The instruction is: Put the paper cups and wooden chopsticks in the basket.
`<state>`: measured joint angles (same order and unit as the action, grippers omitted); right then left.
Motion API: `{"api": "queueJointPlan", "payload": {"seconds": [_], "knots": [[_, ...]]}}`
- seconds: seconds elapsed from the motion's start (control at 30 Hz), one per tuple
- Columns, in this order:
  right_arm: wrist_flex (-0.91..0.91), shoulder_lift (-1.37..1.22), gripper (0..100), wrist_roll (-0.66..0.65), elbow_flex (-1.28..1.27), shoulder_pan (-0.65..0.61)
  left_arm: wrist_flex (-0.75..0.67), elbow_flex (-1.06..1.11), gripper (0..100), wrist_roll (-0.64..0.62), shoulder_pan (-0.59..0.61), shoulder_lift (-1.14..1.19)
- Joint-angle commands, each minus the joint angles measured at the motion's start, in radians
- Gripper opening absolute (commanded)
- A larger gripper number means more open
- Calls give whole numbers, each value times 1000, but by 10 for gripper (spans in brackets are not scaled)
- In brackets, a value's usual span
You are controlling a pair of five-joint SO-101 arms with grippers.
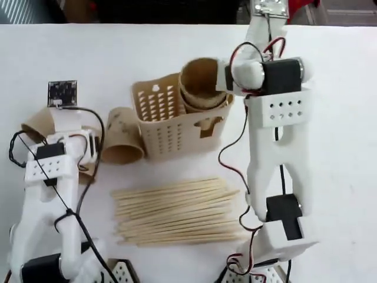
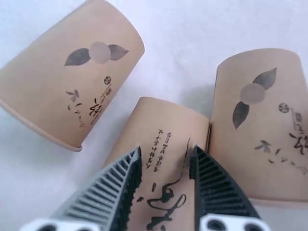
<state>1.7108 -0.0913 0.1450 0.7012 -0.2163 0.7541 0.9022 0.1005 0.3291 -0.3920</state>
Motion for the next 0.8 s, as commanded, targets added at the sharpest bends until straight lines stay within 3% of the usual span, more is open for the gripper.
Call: {"api": "queueJointPlan", "payload": {"seconds": [0.0,0.1,0.2,0.4,0.5,0.67,0.77], "knots": [[1,45,260,-15,3,-4,-2,41,173,-5,-19,21],[1,73,300,-15,2,1,-15,58,174,-5,-19,19],[4,150,280,-15,-5,2,-26,60,173,-5,-19,19],[8,403,22,-63,-114,4,-26,60,173,-5,-18,19],[7,565,29,-250,-345,4,-26,60,174,-5,-16,19],[-64,883,17,-292,-876,5,-17,54,177,-5,-15,12],[-203,1081,17,-448,-1195,25,37,20,177,43,-13,10]]}}
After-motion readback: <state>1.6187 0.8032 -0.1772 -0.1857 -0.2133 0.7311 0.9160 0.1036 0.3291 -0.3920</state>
